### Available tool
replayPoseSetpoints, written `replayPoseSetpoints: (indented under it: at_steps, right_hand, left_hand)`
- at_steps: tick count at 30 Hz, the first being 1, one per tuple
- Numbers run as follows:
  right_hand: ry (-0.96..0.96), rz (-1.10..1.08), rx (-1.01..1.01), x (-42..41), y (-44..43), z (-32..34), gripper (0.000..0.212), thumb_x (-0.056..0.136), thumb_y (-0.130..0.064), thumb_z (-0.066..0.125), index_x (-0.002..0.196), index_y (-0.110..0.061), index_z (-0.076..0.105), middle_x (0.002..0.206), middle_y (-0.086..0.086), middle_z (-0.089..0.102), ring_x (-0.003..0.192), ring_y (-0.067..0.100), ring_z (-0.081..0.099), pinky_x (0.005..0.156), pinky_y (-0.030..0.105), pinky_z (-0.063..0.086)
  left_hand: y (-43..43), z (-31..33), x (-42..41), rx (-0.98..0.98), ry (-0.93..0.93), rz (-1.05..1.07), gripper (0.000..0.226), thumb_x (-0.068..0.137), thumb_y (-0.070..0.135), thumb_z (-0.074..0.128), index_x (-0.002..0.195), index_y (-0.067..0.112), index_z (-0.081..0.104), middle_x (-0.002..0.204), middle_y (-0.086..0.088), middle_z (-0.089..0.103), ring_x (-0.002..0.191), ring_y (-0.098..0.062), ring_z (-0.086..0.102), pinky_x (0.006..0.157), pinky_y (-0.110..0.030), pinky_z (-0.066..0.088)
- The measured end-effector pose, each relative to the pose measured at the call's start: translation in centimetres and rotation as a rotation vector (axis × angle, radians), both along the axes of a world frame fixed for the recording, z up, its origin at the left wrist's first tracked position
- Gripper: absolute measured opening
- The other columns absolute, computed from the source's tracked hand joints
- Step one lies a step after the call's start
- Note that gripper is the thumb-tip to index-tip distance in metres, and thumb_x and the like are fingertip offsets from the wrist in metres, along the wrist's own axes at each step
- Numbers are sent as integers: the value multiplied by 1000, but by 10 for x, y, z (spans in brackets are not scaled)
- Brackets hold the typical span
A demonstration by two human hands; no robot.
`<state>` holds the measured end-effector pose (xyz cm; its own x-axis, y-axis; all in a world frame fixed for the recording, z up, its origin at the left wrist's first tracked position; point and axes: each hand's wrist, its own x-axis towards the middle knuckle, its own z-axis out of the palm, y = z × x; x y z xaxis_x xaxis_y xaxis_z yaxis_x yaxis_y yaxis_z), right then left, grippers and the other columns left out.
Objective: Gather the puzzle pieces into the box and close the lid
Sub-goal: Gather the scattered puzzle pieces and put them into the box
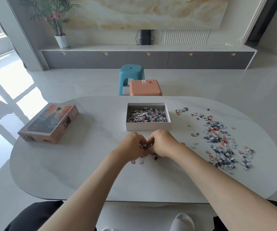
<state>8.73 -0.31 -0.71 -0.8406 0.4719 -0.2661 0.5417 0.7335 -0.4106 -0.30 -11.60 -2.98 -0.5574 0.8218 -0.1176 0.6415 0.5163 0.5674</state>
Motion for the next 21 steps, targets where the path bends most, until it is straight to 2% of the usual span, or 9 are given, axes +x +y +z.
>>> replayPoseSetpoints:
  at_steps: [2,3,5,7,9,11,14,18,21]
  right_hand:
    - [-1,-23,-29,-3,0,-2,16,79,-23,79,94,-23,78,87,-2,72,71,16,57,48,17,37]
    - [7,-45,-61,-4,1,-3,16,77,-23,81,93,-23,79,86,-2,73,69,16,59,50,17,40]
    - [49,-123,-183,-6,4,-6,14,71,-21,85,83,-22,79,81,1,75,68,21,67,60,24,55]
    - [110,-211,-336,-5,8,-8,13,69,-10,83,76,-20,78,77,5,75,70,26,73,67,35,62]
    - [171,-278,-471,-5,11,-10,16,70,0,78,78,-13,76,76,9,75,66,27,73,65,37,62]
    - [243,-310,-554,-4,14,-6,17,72,7,75,78,-9,75,74,11,73,57,24,69,59,33,60]
    - [377,-323,-606,-8,22,10,14,74,5,78,81,-7,74,72,10,71,57,22,67,65,37,62]
    - [550,-309,-507,-26,43,37,12,77,-5,79,80,-15,75,71,2,72,56,20,68,68,41,62]
    - [583,-203,-221,-42,56,42,6,84,-19,74,80,-22,77,74,-1,73,60,19,69,64,31,59]
  left_hand:
    - [2,-1,-3,2,3,17,33,69,19,80,101,17,71,90,-2,63,68,-17,58,44,-24,51]
    - [2,-1,-4,10,-5,24,31,69,19,80,99,17,72,87,-2,66,67,-17,59,47,-22,50]
    - [3,-2,-6,39,-46,47,28,68,15,80,94,18,72,86,0,68,70,-19,63,55,-26,54]
    - [4,-4,-8,75,-83,73,26,66,13,81,89,19,71,82,3,67,69,-16,63,57,-25,53]
    - [5,-5,-11,118,-115,93,22,65,12,82,81,21,70,75,10,64,67,-12,60,59,-23,51]
    - [8,-2,-16,169,-162,104,23,63,11,83,74,25,69,69,14,63,65,-9,60,61,-24,51]
    - [18,14,-28,269,-182,101,27,63,10,86,67,30,67,63,12,65,57,-4,56,59,-22,47]
    - [41,45,-48,391,-146,136,18,68,14,84,80,22,72,71,6,67,62,-5,57,64,-20,48]
    - [58,54,-59,384,-1,147,17,75,15,78,90,18,74,83,3,71,77,-11,65,75,-26,53]
